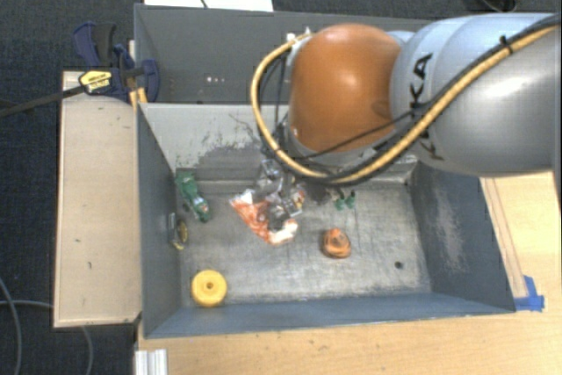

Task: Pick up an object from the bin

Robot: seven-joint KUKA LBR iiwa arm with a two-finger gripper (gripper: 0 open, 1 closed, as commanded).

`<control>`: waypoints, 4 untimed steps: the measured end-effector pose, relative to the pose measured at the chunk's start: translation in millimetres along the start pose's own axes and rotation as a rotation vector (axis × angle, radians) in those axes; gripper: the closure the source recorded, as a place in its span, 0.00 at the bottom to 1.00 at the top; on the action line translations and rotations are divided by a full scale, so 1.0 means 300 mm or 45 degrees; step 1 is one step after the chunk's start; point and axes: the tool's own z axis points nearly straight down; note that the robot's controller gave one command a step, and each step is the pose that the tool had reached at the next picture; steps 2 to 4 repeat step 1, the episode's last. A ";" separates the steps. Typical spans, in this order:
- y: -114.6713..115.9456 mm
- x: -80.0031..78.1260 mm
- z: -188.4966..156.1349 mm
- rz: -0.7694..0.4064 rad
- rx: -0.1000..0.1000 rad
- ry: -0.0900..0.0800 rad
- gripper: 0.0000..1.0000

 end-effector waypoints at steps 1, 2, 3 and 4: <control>0.001 0.001 -0.002 0.000 0.000 0.000 1.00; 0.001 0.001 -0.002 0.000 0.000 0.000 1.00; 0.001 0.001 -0.002 0.000 0.000 0.000 1.00; 0.001 0.001 -0.002 0.000 0.000 0.000 1.00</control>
Offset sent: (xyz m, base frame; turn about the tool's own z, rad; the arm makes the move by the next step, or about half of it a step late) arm -0.0095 -0.0066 0.0460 0.2209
